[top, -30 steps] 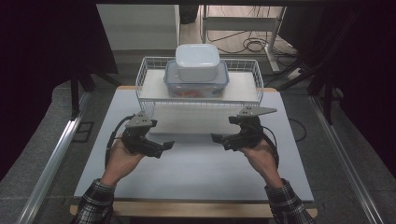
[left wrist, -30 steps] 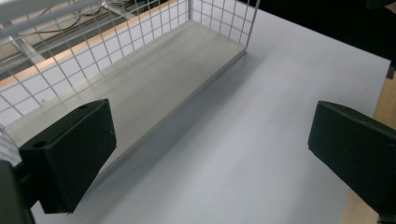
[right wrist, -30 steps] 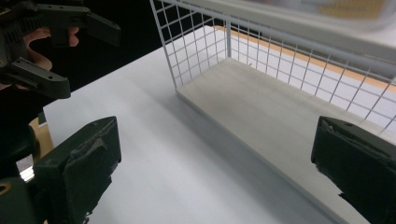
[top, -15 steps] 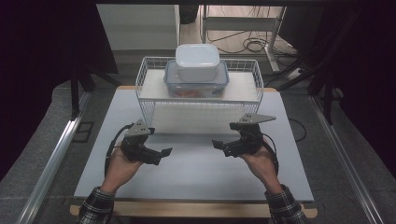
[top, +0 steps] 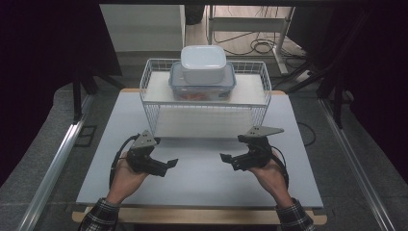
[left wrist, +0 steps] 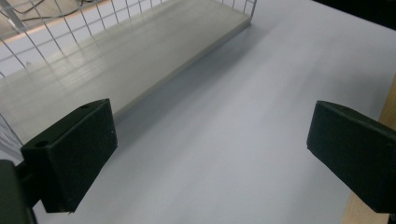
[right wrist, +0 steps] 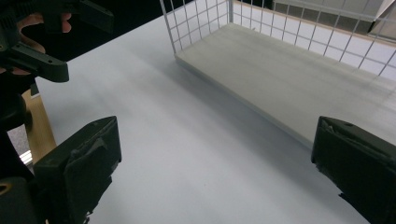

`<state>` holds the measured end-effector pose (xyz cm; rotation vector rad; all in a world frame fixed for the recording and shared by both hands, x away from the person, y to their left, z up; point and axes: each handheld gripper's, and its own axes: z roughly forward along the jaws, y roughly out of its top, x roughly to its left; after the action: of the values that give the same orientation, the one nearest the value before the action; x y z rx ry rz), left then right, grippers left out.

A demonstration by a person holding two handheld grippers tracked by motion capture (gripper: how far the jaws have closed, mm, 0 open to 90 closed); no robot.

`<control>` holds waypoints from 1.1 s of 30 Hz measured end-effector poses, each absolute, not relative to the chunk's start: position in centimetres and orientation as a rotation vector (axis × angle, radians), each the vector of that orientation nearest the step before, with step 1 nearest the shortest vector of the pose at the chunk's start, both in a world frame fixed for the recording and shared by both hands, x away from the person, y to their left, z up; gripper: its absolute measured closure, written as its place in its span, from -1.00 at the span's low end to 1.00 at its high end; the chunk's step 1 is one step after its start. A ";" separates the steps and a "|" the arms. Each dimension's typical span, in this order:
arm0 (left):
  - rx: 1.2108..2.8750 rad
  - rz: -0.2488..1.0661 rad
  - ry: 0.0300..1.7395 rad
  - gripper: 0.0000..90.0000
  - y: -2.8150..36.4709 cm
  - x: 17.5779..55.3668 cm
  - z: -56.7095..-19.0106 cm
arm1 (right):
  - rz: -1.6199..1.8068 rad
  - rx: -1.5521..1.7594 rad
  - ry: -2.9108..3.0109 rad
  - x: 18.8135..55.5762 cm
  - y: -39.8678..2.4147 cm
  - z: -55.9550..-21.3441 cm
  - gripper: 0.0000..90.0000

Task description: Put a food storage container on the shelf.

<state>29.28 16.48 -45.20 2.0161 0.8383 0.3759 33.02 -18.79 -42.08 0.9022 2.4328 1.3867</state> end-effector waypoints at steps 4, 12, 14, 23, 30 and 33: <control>2.015 0.379 0.852 -0.97 16.8 29.1 -45.8 | 1.380 0.914 2.421 32.8 -19.3 -42.4 -0.96; 2.005 0.384 0.899 -0.96 17.9 28.4 -47.1 | 1.388 0.933 2.387 32.1 -19.9 -42.9 -0.99; 2.000 0.389 0.905 -0.96 18.1 28.2 -47.2 | 1.384 0.932 2.385 31.9 -20.1 -43.0 -0.99; 1.980 0.389 0.934 -0.96 18.9 27.4 -48.3 | 1.363 0.973 2.370 31.3 -21.6 -44.0 -0.99; 1.985 0.395 0.960 -0.96 19.4 27.1 -49.3 | 1.343 1.006 2.355 30.9 -22.8 -45.0 -0.99; 1.985 0.398 0.970 -0.96 19.5 27.0 -49.6 | 1.335 1.023 2.352 30.9 -23.1 -45.6 -0.99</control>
<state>26.96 19.45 -49.62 1.9848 0.9704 0.3985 30.86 -23.14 -45.59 1.0234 2.3524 1.3352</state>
